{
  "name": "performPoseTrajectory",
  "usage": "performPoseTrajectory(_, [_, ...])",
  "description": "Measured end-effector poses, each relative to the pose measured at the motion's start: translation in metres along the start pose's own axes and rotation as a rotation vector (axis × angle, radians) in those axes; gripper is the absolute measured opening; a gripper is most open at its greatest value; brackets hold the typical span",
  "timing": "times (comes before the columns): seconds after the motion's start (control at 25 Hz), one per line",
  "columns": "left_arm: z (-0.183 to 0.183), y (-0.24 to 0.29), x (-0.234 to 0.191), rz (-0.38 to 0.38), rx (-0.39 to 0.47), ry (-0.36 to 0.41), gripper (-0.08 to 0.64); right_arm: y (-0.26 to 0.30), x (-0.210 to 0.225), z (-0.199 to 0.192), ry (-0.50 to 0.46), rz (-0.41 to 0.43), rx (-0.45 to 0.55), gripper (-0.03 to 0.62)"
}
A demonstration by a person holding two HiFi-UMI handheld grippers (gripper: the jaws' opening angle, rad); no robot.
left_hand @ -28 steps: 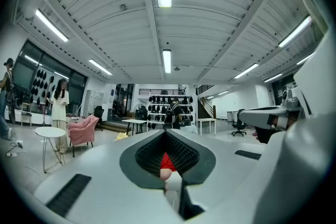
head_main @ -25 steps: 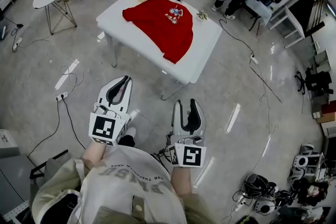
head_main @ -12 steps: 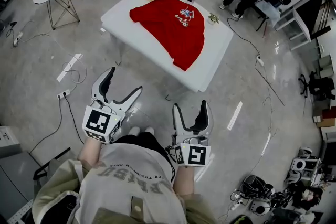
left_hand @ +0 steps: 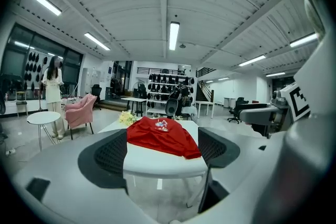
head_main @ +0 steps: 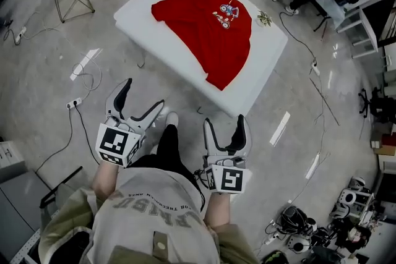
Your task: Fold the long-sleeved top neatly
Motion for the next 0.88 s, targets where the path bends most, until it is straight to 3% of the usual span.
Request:
performPoseTrajectory(0.56, [0.081, 0.154, -0.031, 0.071, 0.036, 0.070, 0.402, 0.148, 0.115, 0.032, -0.015, 0.040, 0.079, 0.374])
performPoseTrajectory(0.88, [0.079, 0.205, -0.049, 0.064, -0.084, 0.118, 0.402, 0.185, 0.133, 0.020, 0.011, 0.055, 0.025, 0.374])
Point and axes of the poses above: the fingertips, and each gripper's own axes: y forward along the fingers, x to its right, z out of its top, the point moved 10 cm from there along -y, backward along the fingers, and after that the axes turned 2 degrees about -y, right-handed, at the moved point
